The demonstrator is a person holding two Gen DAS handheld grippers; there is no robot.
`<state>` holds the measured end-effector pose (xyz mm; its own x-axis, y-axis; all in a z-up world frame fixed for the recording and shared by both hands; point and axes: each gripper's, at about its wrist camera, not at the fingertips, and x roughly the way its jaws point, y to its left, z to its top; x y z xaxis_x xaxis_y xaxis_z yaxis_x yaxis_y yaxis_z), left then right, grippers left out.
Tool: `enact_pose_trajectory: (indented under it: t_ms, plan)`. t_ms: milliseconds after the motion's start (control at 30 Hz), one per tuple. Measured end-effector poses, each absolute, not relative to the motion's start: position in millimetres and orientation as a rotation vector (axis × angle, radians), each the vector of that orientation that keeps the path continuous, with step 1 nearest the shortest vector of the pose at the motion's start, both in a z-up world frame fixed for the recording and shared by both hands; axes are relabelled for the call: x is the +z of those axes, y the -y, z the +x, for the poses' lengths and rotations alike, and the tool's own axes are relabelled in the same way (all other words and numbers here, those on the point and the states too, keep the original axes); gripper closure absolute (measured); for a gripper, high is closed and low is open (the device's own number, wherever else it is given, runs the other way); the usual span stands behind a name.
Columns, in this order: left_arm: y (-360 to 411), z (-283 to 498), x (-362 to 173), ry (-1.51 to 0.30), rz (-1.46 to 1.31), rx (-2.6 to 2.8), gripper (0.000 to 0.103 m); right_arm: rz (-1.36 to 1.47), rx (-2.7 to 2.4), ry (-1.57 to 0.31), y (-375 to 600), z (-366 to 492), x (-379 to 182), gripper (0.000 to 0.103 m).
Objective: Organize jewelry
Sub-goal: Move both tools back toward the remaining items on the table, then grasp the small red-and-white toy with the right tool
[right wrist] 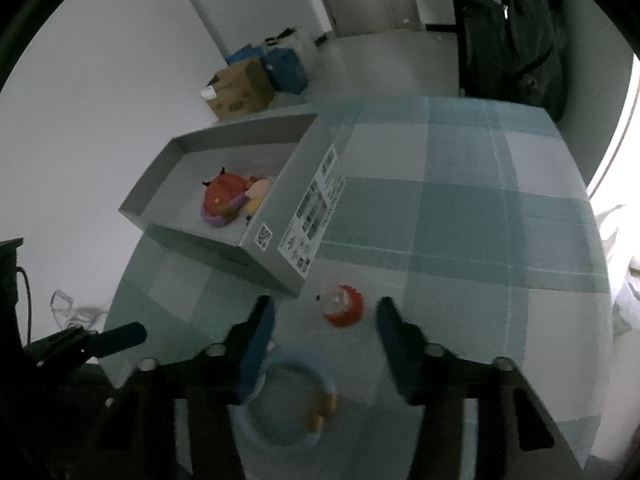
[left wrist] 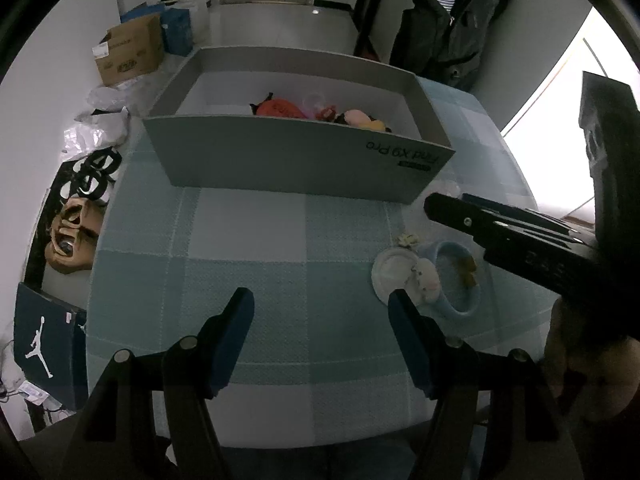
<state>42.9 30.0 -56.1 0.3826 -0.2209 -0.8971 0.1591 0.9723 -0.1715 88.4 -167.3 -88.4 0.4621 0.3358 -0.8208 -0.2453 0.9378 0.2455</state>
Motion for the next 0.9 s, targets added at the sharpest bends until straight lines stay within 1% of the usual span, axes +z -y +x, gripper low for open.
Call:
enact_pose_trajectory:
  t_ms: [67,133,200,300,900]
  plan:
    - [-31,44,-55,-1.147,-0.061,-0.239,0.038,0.090,0.349,-1.027,166,90,-88,0.062]
    - [-31,45,-54,-1.136,-0.067,-0.244,0.038,0.070,0.336,-1.024,162,91,-87,0.065]
    - [-31,46,-53,-1.132,-0.069,-0.256,0.038,0.034,0.318,-1.019,159,91,-87,0.072]
    - [-28,47,-52,-1.132,-0.067,-0.280,0.038,-0.015,0.302,-1.011,153,91,-85,0.086]
    - [-8,39,-54,-1.145,-0.084,-0.430,0.038,0.118,0.335,-0.992,189,85,-73,0.086]
